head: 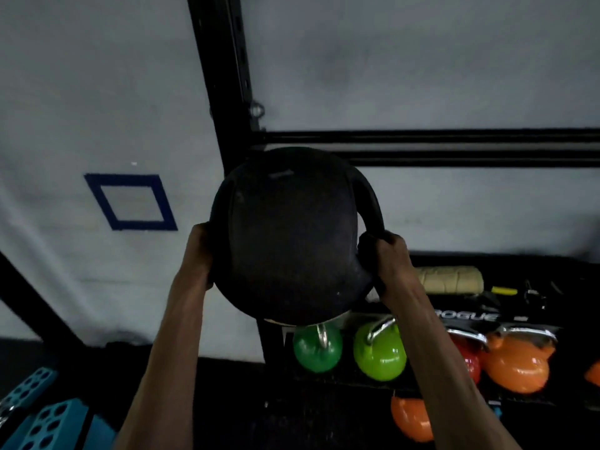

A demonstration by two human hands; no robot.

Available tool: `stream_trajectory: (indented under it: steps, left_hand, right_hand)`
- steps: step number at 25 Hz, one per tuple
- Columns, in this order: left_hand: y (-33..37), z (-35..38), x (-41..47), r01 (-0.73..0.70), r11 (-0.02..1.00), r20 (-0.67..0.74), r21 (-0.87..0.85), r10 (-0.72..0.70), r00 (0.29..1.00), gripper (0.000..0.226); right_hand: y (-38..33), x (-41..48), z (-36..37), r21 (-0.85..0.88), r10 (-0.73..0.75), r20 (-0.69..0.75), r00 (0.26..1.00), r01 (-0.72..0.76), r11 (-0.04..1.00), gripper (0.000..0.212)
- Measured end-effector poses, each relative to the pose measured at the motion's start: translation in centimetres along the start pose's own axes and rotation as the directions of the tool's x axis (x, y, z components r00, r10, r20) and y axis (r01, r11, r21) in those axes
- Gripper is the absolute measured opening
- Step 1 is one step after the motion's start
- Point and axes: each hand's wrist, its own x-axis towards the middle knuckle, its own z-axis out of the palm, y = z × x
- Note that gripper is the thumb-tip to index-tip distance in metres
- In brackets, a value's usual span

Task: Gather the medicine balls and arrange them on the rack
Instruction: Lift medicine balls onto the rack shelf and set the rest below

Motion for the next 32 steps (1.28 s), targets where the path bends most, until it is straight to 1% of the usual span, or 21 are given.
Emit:
stream_trajectory:
  steps: [3,5,6,7,10,11,13,16,18,20,21,23,25,27,28,30,32]
  left_hand:
    - [6.3,0.1,1.6,-0.120,0.981,-0.030,-0.149,0.117,0.993,0.038]
    - [10.1,0.3,2.7,-0.222,0.970,-0.048,-0.098,0.218,0.975,0.036]
    - [11.9,0.3,3.2,-0.262,0.963,-0.061,-0.061,0.258,0.964,0.034]
    - [13.5,0.1,3.9,-0.300,0.953,-0.088,-0.032,0.297,0.951,0.032]
    - [17.1,0.0,6.4,-0.398,0.917,-0.124,-0.019,0.392,0.911,0.022]
    - [17.9,0.0,7.4,-0.418,0.908,-0.138,-0.015,0.412,0.900,0.020]
    - [18.9,0.2,9.7,-0.454,0.891,-0.161,0.029,0.452,0.877,0.025]
    - [19.7,0.7,12.3,-0.489,0.869,-0.167,0.068,0.494,0.853,0.028]
    - [20.1,1.5,13.0,-0.519,0.852,-0.189,0.066,0.522,0.832,0.019]
    - [20.3,2.5,13.3,-0.557,0.829,-0.201,0.044,0.554,0.808,0.023]
    - [20.4,2.9,13.2,-0.573,0.819,-0.191,0.032,0.568,0.801,0.020]
    - [20.3,4.0,13.5,-0.589,0.807,-0.210,0.051,0.585,0.783,0.009]
    - [20.7,4.9,14.1,-0.608,0.789,-0.218,0.091,0.611,0.761,0.013]
    - [20.7,5.6,14.4,-0.623,0.771,-0.223,0.134,0.636,0.739,0.024]
    - [20.6,5.8,14.5,-0.628,0.759,-0.241,0.172,0.650,0.720,0.029]
    - [20.5,6.0,15.0,-0.620,0.720,-0.263,0.312,0.693,0.672,0.036]
    - [20.2,5.8,15.8,-0.580,0.672,-0.256,0.460,0.726,0.638,0.037]
  right_hand:
    - [-6.0,2.3,-0.1,0.042,-0.112,0.012,0.994,0.112,0.993,0.023]
    - [-9.3,3.9,-0.1,0.048,-0.184,0.014,0.983,0.183,0.982,0.011]
    - [-11.0,4.8,0.1,0.061,-0.208,0.025,0.978,0.206,0.977,0.011]
    - [-12.6,5.7,0.4,0.077,-0.226,0.030,0.974,0.223,0.972,0.017]
    - [-15.9,8.5,1.1,0.080,-0.277,0.029,0.960,0.274,0.958,0.022]
    - [-16.5,9.5,1.5,0.059,-0.285,0.029,0.958,0.283,0.957,0.021]
    - [-17.4,11.6,2.2,0.009,-0.296,0.014,0.955,0.296,0.955,0.019]
    - [-17.8,14.6,3.2,0.007,-0.296,0.011,0.955,0.296,0.955,0.023]
    - [-17.9,16.6,3.4,0.009,-0.295,-0.007,0.956,0.295,0.955,0.028]
    - [-17.4,19.2,3.5,-0.007,-0.290,-0.015,0.957,0.290,0.957,0.030]
    - [-17.4,19.9,3.4,-0.016,-0.298,-0.022,0.954,0.298,0.954,0.030]
    - [-16.8,21.8,3.4,-0.039,-0.298,0.007,0.954,0.299,0.954,0.031]
    - [-16.3,23.4,3.0,0.002,-0.273,0.045,0.961,0.273,0.962,0.030]
    - [-15.9,24.5,3.0,0.042,-0.263,0.086,0.961,0.260,0.965,0.030]
    - [-15.9,25.2,3.1,0.034,-0.270,0.083,0.959,0.268,0.963,0.029]
    - [-16.6,26.2,3.4,-0.027,-0.302,0.049,0.952,0.304,0.952,0.028]
    - [-16.8,27.1,3.8,-0.059,-0.320,0.060,0.945,0.324,0.944,0.028]
